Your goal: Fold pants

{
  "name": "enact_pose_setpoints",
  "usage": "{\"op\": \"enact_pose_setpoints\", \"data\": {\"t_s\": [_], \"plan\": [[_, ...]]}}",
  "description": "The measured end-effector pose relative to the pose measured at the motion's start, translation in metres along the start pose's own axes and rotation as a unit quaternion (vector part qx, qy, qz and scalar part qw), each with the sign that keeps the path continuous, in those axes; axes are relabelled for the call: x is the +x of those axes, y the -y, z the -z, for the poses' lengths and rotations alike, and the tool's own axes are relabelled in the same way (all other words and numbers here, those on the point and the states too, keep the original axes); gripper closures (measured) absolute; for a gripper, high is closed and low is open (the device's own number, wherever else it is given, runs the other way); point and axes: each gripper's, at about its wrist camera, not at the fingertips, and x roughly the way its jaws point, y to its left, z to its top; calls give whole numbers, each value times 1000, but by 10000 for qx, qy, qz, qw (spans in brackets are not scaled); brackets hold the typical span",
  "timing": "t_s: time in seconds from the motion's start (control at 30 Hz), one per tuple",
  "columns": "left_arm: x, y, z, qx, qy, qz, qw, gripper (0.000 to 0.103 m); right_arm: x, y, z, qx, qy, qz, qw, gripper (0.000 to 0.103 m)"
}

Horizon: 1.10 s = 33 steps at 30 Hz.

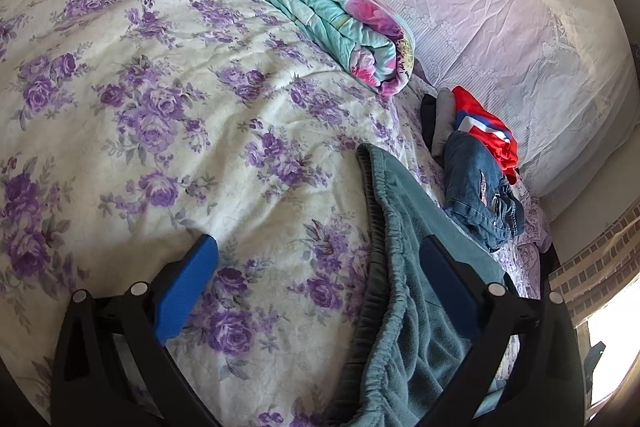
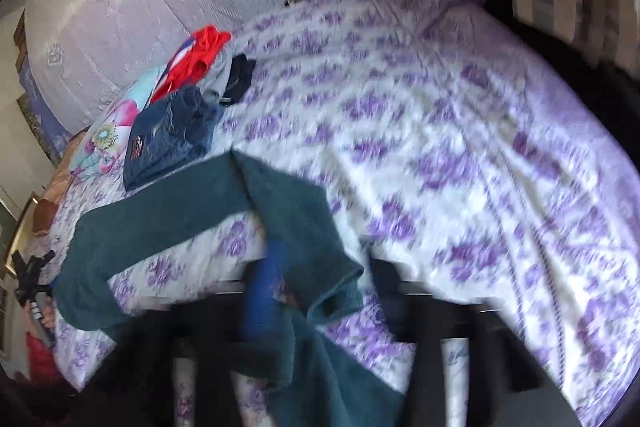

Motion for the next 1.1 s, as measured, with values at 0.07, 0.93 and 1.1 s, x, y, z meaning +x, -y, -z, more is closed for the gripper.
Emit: {"op": "enact_pose_setpoints", "data": {"t_s": [0.07,0.93,1.1], "plan": [[0,0,0,8,-1,-14,10000,4,4,7,8,228,-21,-35,9997,44],[2,2,-1,-26,39,-76,10000,4,20,71,-118,1078,1020,187,9888,100],[2,1,-1,-54,65,-82,9999,4,96,108,-144,1287,504,777,9873,100]]}}
